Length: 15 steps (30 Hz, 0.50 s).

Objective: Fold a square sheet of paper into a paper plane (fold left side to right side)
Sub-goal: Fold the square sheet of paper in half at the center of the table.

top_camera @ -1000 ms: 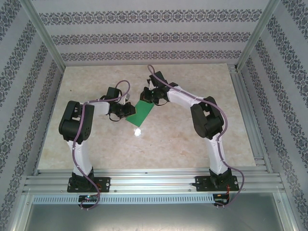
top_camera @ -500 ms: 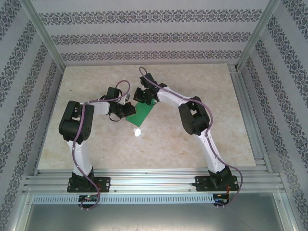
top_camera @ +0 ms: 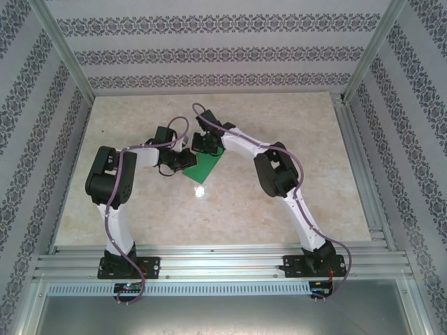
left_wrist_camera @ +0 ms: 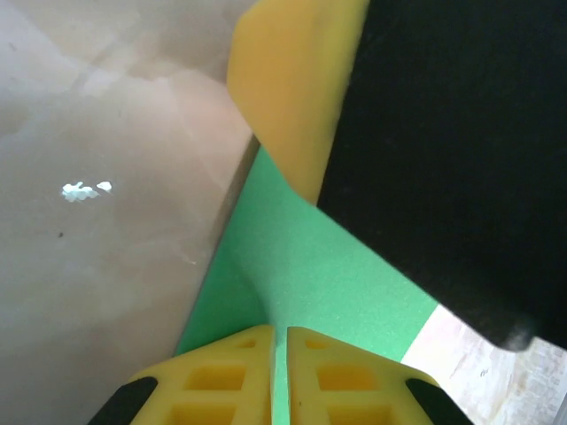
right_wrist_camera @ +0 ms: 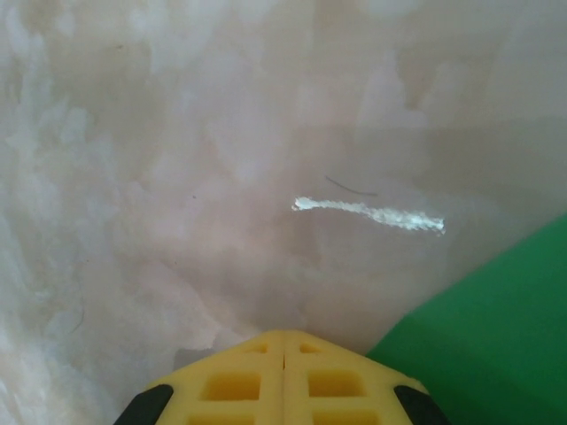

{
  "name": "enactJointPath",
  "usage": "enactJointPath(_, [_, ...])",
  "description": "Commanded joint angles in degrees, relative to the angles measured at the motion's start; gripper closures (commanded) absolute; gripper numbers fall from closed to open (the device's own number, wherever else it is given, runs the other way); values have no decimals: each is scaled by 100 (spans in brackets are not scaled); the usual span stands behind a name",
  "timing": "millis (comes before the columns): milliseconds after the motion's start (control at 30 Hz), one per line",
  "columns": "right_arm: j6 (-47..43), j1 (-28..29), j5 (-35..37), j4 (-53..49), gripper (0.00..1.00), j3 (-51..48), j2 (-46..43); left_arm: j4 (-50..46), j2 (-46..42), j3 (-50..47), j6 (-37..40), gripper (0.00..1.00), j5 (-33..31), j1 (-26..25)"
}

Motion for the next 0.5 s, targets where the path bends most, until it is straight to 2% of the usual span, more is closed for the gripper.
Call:
enactJointPath(0, [-273, 32, 292, -268, 95, 216, 150, -456, 294, -233, 207, 86, -624, -39])
enactJointPath(233, [-517, -135, 349, -381, 94, 302, 165, -514, 310, -264, 258, 86, -676, -37])
enactJointPath(467, [-925, -181, 562, -958, 94, 731, 315, -526, 310, -279, 272, 86, -702, -41])
